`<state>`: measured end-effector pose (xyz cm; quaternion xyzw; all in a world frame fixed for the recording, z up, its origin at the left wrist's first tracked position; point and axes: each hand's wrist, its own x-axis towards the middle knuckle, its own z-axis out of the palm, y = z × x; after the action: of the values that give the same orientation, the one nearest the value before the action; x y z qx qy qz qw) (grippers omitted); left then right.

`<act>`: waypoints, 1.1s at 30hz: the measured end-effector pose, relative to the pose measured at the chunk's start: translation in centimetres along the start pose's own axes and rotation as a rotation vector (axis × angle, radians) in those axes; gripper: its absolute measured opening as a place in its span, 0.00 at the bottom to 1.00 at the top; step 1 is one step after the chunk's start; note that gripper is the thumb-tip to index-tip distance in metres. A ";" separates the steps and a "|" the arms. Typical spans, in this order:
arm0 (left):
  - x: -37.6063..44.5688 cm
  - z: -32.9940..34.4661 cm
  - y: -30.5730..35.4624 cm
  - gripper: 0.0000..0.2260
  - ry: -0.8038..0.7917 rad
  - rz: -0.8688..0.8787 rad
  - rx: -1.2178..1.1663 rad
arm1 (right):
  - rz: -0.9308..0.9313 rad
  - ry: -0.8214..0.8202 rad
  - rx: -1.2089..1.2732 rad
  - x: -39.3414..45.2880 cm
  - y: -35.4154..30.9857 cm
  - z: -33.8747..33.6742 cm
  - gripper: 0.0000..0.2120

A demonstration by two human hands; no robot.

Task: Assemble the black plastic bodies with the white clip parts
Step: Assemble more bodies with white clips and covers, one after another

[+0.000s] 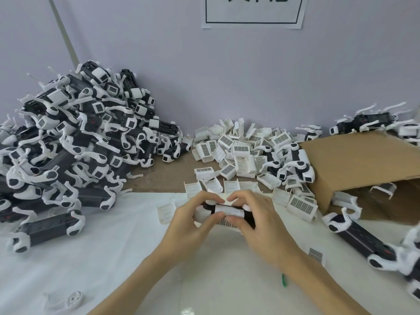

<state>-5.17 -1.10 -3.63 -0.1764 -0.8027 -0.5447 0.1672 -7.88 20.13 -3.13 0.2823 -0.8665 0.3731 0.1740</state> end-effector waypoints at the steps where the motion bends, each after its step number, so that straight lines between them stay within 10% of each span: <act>1: 0.1 0.2 0.2 0.08 0.037 -0.008 -0.012 | 0.016 -0.006 0.019 0.1 0.0 -0.3 0.17; 7: 0.2 0.8 2.0 0.14 0.188 -0.347 -0.272 | -0.183 -0.053 -0.114 0.3 -0.2 -0.6 0.25; 14: 0.0 0.1 1.9 0.25 0.187 0.011 0.219 | -0.075 -0.117 0.066 0.0 0.3 -0.5 0.27; 27: 0.6 -0.4 1.5 0.18 0.294 -0.246 -0.251 | 0.106 -0.224 0.093 2.4 0.4 -3.7 0.15; 30: 0.8 -0.9 0.8 0.18 0.372 -0.292 -0.272 | 0.317 0.094 0.415 6.8 1.3 -8.9 0.11; 33: 0.9 -1.1 0.2 0.21 0.336 -0.297 -0.245 | 0.475 0.498 1.298 10.5 2.2 -15.2 0.28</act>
<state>-5.76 -1.95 -2.63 0.0178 -0.7087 -0.6781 0.1938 -16.07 28.95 11.05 0.0400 -0.4436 0.8919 0.0779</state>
